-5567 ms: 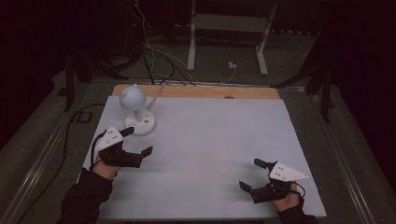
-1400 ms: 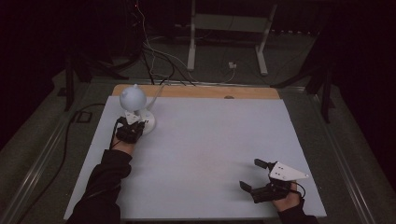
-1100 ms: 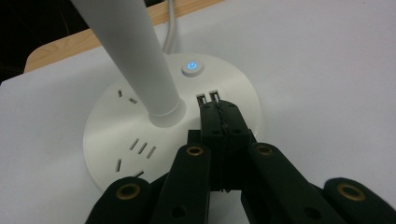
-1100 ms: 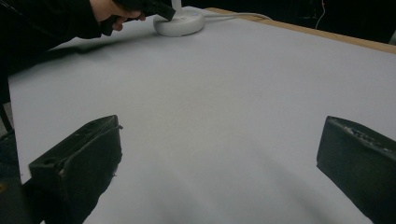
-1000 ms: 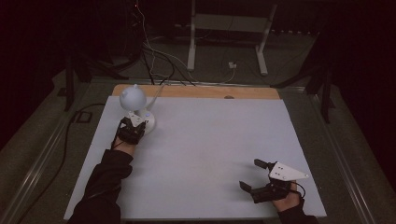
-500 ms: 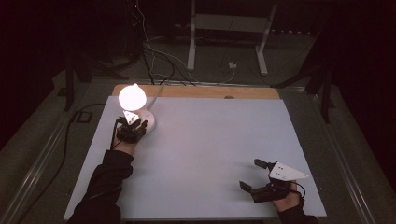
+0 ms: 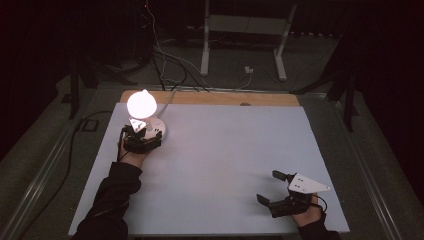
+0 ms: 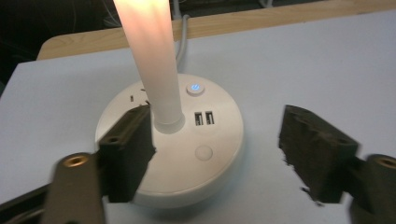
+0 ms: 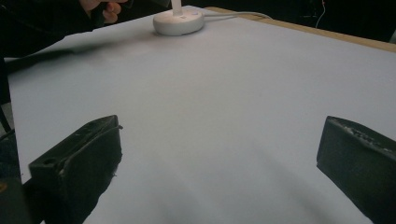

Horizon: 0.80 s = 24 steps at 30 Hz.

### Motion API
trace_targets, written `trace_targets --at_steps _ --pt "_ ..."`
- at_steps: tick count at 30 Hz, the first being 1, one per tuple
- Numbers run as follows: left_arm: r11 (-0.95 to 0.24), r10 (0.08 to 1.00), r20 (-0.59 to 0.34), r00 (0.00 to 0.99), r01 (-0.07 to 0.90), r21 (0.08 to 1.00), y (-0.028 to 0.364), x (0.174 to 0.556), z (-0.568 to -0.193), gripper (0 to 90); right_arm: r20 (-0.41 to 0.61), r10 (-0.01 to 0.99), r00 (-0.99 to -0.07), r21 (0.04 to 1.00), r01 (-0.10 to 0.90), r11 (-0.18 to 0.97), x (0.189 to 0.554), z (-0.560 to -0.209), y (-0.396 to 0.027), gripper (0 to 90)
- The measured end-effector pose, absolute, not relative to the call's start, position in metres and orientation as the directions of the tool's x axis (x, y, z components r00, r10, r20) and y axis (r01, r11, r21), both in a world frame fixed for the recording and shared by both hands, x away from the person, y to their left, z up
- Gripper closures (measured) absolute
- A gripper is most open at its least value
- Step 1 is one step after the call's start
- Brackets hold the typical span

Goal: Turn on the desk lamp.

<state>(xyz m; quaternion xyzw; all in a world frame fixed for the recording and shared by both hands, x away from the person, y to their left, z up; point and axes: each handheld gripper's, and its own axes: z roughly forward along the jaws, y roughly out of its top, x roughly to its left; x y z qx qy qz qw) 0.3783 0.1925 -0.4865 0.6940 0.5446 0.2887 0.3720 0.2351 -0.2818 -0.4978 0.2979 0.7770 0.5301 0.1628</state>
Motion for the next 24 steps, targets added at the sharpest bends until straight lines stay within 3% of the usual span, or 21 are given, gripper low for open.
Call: trace_targets --at_steps 9,24 --pt "-0.105 0.946 -0.093 0.309 0.567 0.817 0.194 0.373 -0.475 1.6 0.065 0.636 -0.769 0.921 0.291 0.258 0.235 -0.498 -0.282 0.0" --pt "-0.115 0.895 -0.151 0.421 0.543 0.832 0.197 0.36 -0.457 0.4 0.068 0.638 -0.767 0.922 0.293 0.254 0.236 -0.498 -0.282 0.0"
